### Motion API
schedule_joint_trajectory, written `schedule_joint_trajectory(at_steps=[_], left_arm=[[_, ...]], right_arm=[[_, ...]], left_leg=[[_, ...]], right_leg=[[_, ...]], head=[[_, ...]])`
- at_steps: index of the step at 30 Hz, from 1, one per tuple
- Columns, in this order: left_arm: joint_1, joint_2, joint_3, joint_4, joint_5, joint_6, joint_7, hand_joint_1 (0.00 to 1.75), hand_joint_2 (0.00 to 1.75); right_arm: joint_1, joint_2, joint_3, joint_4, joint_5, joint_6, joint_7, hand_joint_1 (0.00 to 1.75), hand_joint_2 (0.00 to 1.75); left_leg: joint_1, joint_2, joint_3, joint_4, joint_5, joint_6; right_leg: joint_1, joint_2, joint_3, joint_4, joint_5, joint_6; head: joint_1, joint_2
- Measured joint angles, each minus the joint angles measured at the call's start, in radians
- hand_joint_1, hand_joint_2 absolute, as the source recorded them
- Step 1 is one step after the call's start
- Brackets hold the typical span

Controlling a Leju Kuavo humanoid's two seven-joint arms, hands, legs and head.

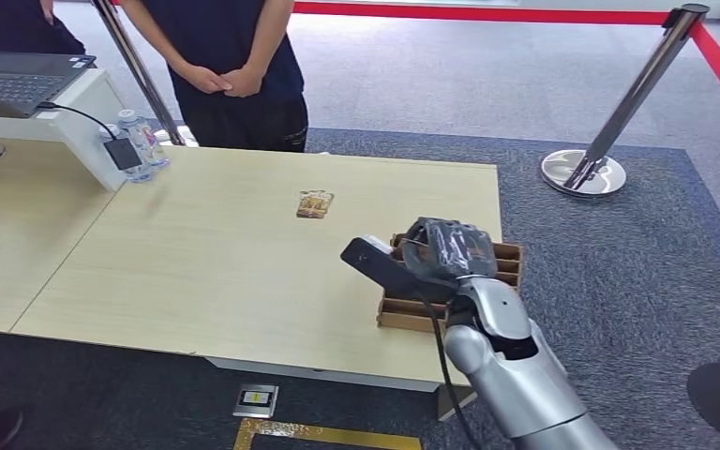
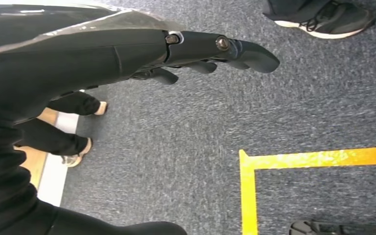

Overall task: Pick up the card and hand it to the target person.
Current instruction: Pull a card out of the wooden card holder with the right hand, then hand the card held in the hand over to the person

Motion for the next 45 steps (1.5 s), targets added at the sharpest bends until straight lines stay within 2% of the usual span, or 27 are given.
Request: schedule_joint_trajectory(at_steps=[8, 14, 20, 25, 40, 43, 44, 45], left_arm=[[0.000, 0.000, 0.001, 0.000, 0.001, 0.000, -0.010, 0.00, 1.75], [0.000, 0.000, 0.001, 0.000, -0.009, 0.000, -0.012, 0.00, 1.75], [-0.001, 0.000, 0.001, 0.000, -0.018, -0.004, -0.013, 0.00, 1.75], [-0.002, 0.001, 0.001, 0.000, -0.018, -0.012, -0.013, 0.00, 1.75], [-0.010, 0.002, 0.000, 0.000, -0.011, -0.015, -0.004, 0.00, 1.75], [-0.011, 0.001, 0.000, 0.000, -0.009, -0.014, -0.003, 0.00, 1.75], [-0.011, 0.001, 0.000, 0.000, -0.008, -0.013, -0.004, 0.00, 1.75], [-0.011, 0.001, 0.000, 0.000, -0.007, -0.013, -0.005, 0.00, 1.75]], right_arm=[[-0.054, -0.037, 0.031, -0.054, -0.104, 0.031, -0.035, 1.38, 1.75], [-0.132, -0.036, 0.053, -0.046, -0.162, 0.047, -0.041, 1.41, 1.75], [-0.276, 0.014, 0.062, 0.073, -0.138, 0.007, 0.016, 1.40, 1.75], [-0.374, 0.062, 0.062, 0.197, -0.119, -0.024, 0.030, 1.39, 1.75], [-0.514, 0.157, 0.061, 0.491, -0.105, -0.075, 0.000, 1.32, 1.75], [-0.521, 0.169, 0.061, 0.532, -0.094, -0.090, -0.005, 1.19, 1.75], [-0.522, 0.172, 0.061, 0.543, -0.090, -0.094, -0.005, 0.97, 1.75], [-0.522, 0.175, 0.061, 0.552, -0.085, -0.097, -0.005, 0.68, 1.75]], left_leg=[[0.000, 0.000, 0.000, 0.000, 0.000, 0.000], [0.000, 0.000, -0.001, 0.000, 0.000, 0.000], [0.000, 0.000, -0.001, 0.000, 0.002, 0.000], [0.000, 0.000, -0.002, 0.000, 0.002, -0.001], [0.000, 0.000, -0.003, 0.000, 0.003, 0.000], [0.000, 0.000, -0.003, 0.000, 0.003, 0.000], [0.000, 0.000, -0.003, 0.000, 0.003, 0.000], [0.000, 0.000, -0.003, 0.000, 0.003, 0.000]], right_leg=[[0.000, 0.000, 0.000, 0.000, 0.000, 0.000], [0.000, 0.000, 0.000, 0.000, 0.000, 0.000], [0.000, 0.000, -0.001, 0.001, 0.001, -0.001], [0.000, 0.000, -0.002, 0.001, 0.002, 0.000], [0.001, 0.000, -0.003, 0.001, 0.002, -0.001], [0.001, 0.000, -0.003, 0.001, 0.002, -0.001], [0.001, 0.000, -0.003, 0.001, 0.002, -0.001], [0.001, 0.000, -0.003, 0.001, 0.002, 0.000]], head=[[0.000, 0.000], [0.000, 0.000], [0.000, 0.000], [0.000, 0.000], [0.000, 0.000], [0.000, 0.000], [0.000, 0.000], [0.000, 0.000]])
